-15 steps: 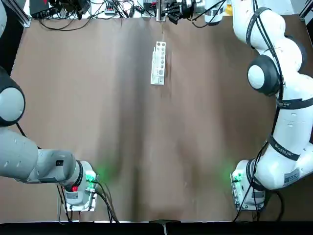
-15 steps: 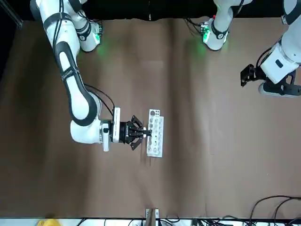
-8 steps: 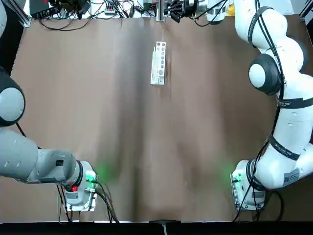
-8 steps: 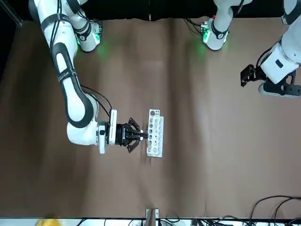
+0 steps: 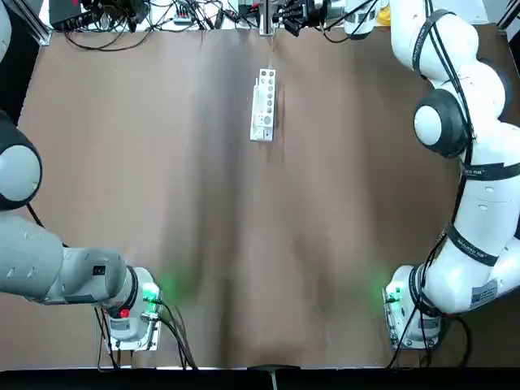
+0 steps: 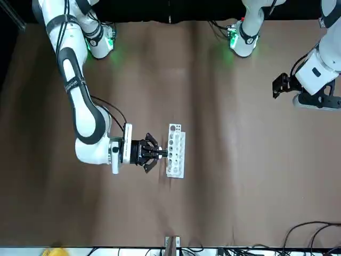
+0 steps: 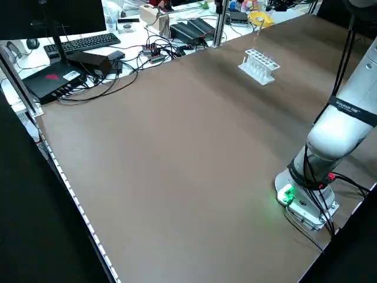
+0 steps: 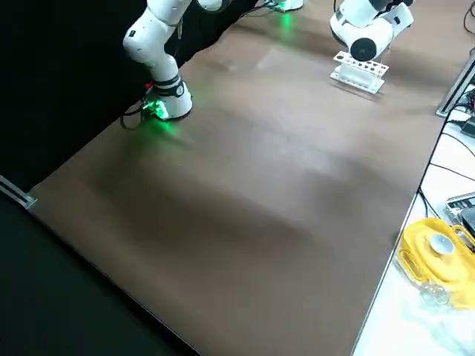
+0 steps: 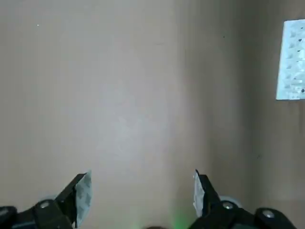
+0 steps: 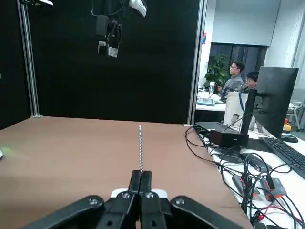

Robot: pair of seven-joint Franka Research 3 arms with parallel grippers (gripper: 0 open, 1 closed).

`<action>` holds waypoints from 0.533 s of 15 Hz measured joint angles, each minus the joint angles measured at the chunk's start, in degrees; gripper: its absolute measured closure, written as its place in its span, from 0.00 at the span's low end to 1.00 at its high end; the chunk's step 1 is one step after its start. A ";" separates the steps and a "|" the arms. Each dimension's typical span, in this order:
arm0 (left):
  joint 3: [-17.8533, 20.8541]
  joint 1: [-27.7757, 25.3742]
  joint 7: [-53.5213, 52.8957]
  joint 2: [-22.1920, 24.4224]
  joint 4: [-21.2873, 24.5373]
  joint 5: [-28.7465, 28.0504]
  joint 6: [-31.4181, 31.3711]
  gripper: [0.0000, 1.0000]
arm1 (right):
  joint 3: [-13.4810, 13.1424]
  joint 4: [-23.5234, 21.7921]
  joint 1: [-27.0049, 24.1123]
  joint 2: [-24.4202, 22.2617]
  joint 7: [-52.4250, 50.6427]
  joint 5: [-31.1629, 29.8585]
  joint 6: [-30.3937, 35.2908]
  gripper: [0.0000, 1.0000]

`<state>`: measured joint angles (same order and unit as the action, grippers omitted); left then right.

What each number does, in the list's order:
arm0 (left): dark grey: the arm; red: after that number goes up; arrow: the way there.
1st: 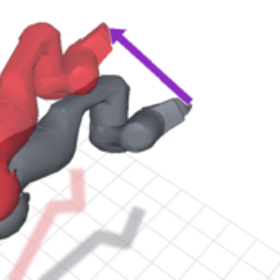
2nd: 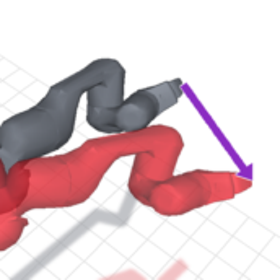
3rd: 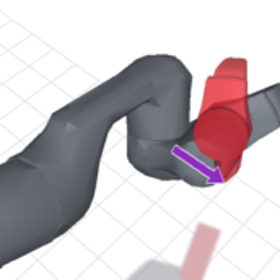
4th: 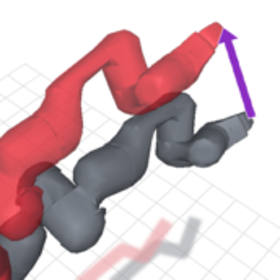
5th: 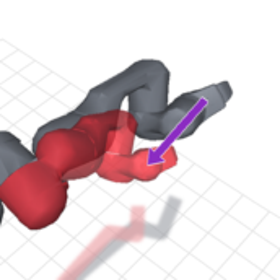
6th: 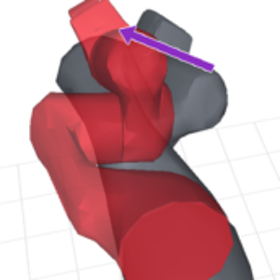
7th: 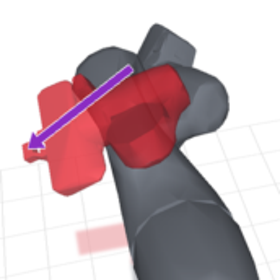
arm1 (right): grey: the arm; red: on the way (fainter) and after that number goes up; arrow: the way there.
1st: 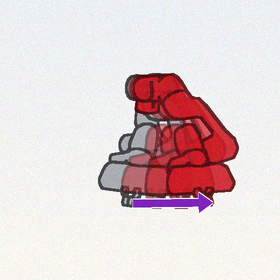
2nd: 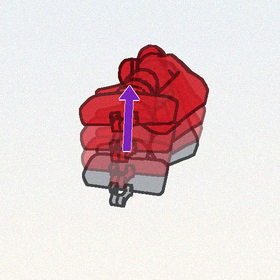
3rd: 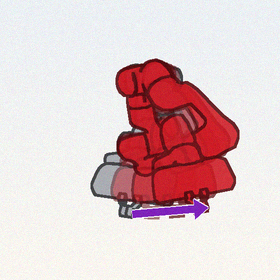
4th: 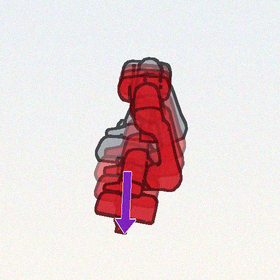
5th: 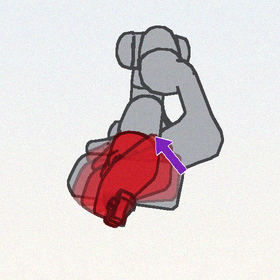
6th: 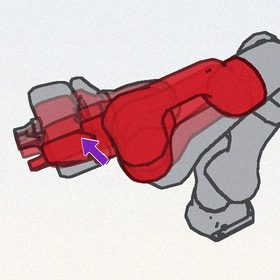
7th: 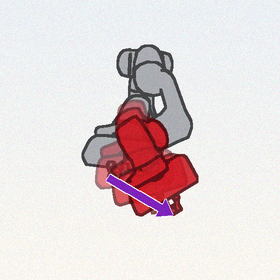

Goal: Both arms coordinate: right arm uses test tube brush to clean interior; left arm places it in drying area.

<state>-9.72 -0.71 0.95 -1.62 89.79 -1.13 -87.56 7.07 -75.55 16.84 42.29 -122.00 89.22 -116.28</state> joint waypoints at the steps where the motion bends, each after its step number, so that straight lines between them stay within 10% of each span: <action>1: 0.00 0.00 0.00 0.00 0.00 0.00 -0.01 0.00 | 0.04 0.00 0.01 0.00 0.00 0.03 0.01 0.98; 8: 0.03 -0.01 0.00 0.00 0.00 0.00 -0.11 0.00 | 0.17 0.00 0.45 0.00 0.00 0.04 0.00 0.98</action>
<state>-9.69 -0.73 0.95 -1.62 89.79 -1.13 -87.68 7.24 -75.56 17.29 42.29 -122.00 89.26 -116.28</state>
